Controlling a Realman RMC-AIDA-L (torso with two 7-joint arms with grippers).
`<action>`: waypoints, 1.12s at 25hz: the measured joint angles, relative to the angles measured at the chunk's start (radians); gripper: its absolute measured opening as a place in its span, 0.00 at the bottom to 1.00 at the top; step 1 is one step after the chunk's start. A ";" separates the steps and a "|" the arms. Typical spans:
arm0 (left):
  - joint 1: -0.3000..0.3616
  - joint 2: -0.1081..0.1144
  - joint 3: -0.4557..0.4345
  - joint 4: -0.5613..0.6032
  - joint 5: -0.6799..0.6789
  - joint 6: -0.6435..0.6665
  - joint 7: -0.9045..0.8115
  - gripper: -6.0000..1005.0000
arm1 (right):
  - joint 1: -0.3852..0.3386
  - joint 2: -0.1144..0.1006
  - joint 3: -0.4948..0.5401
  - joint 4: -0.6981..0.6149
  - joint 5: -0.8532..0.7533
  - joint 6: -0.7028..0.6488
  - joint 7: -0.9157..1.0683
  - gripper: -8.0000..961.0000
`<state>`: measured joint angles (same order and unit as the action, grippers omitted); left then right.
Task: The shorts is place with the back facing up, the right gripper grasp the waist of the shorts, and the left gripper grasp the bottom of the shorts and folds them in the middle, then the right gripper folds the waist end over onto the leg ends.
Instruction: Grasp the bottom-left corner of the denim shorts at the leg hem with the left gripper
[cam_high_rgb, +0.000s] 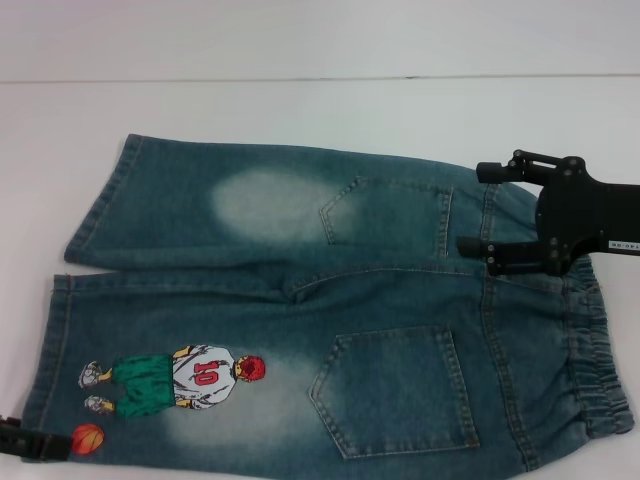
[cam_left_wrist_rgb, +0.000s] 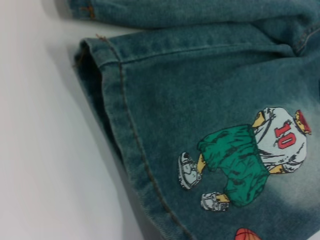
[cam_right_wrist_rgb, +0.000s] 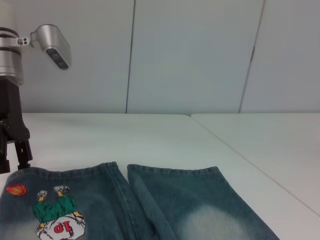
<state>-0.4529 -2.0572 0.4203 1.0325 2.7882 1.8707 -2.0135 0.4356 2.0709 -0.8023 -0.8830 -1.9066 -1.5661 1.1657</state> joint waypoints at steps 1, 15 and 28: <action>0.000 0.000 0.000 0.000 0.000 0.000 0.000 0.87 | 0.000 0.000 0.000 0.000 0.000 0.000 0.000 0.94; -0.019 -0.003 0.027 -0.023 -0.004 -0.025 0.017 0.74 | -0.014 0.004 0.001 0.001 0.000 -0.002 0.005 0.94; -0.021 -0.009 0.051 -0.024 0.002 -0.047 0.009 0.30 | -0.039 0.012 0.014 0.000 0.003 -0.017 0.012 0.94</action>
<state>-0.4736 -2.0661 0.4709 1.0087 2.7898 1.8235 -2.0044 0.3968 2.0824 -0.7882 -0.8826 -1.9037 -1.5828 1.1774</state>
